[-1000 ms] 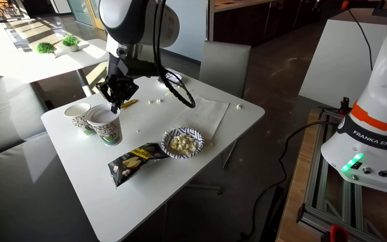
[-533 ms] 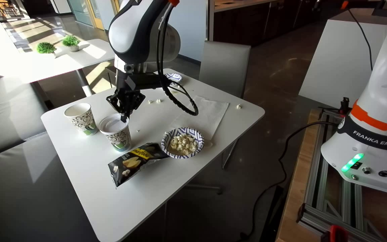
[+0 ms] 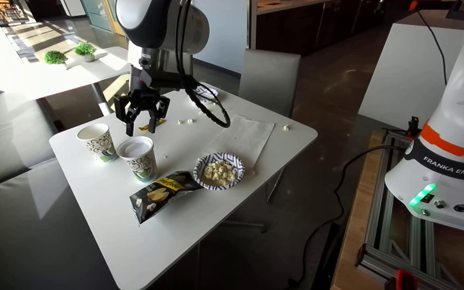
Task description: Move the paper cup on the right to the left and then move the yellow sachet closer to the center
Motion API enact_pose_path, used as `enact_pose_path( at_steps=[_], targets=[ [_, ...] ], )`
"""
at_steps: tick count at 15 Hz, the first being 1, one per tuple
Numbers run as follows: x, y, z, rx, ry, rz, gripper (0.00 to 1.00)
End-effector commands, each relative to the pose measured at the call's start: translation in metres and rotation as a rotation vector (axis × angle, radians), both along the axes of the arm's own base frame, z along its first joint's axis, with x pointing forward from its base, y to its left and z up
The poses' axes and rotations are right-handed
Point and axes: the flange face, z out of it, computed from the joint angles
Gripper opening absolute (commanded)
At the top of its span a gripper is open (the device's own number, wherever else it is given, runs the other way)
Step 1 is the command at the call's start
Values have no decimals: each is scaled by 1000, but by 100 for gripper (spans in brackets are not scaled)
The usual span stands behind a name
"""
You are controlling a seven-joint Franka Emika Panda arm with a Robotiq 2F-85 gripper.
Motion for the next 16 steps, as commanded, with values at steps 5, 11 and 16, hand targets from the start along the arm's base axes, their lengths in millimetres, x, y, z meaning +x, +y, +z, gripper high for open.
enact_pose_path(
  at_steps=[5,11,16],
  targets=[
    [37,-90,65,-8,37,-338,100],
    [80,-127,27,-40,50,-675,100],
    [76,-130,26,-31,61,-653,100]
  ],
)
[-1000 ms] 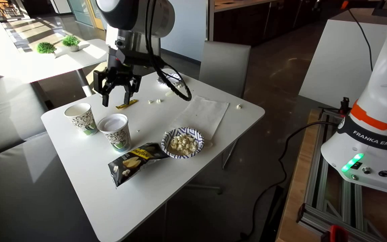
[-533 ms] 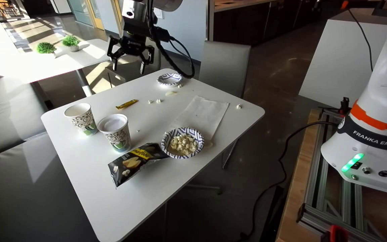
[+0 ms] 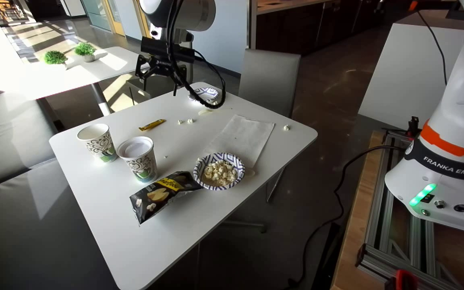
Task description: Move the paper cup on the right to the left and then move the yellow sachet closer to the center
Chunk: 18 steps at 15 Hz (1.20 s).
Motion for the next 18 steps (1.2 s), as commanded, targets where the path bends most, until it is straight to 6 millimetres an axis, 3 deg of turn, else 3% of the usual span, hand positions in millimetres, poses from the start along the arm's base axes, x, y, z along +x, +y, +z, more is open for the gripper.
enact_pose_path(
  at_steps=[1,3,4,8,10,14,18],
  targets=[
    [1,1,1,1,0,-2,100],
    [2,1,3,2,-3,-6,100],
    [8,12,-3,66,-16,63,100],
    [28,47,-55,-32,-21,312,100],
    [44,54,-77,-104,-53,404,100],
    [74,52,-97,-244,-155,543,100],
    [102,46,-98,-345,-319,619,100]
  ],
)
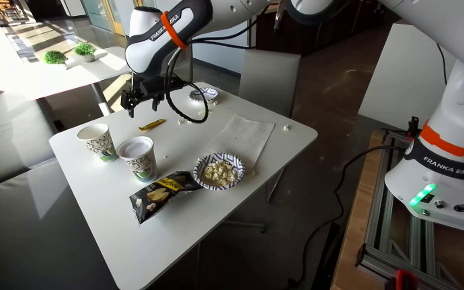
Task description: Move the paper cup on the right to the left and then move the yellow sachet closer to the center
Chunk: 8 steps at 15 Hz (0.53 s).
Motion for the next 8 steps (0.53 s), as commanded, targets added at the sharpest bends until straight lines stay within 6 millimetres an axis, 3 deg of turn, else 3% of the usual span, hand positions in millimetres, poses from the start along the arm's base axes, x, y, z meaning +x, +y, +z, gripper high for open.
enact_pose_path(
  at_steps=[1,2,3,5,8],
  targets=[
    [28,-1,-12,-27,-184,55,100],
    [32,-5,-16,-11,-228,31,95],
    [35,-6,-21,2,-271,11,72],
    [37,-10,-39,-14,-323,-13,71],
    [36,-18,-62,-52,-332,-30,47]
  ],
)
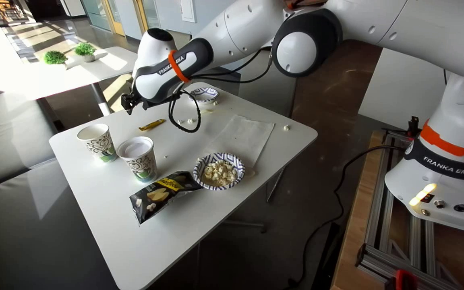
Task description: Move the paper cup on the right to the left and then move the yellow sachet closer to the center
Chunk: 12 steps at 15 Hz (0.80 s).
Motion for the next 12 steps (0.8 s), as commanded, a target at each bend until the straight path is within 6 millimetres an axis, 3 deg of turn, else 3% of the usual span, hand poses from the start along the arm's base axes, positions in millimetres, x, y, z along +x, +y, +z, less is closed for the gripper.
enact_pose_path(
  at_steps=[1,4,6,10,12],
  targets=[
    [1,-4,-29,-39,-39,-25,38],
    [0,-9,-36,-45,-12,-30,16],
    [1,-2,-30,-39,34,-27,1],
    [-1,3,-17,-90,168,-12,0],
    [2,-4,-8,-95,155,-3,0]
  ],
)
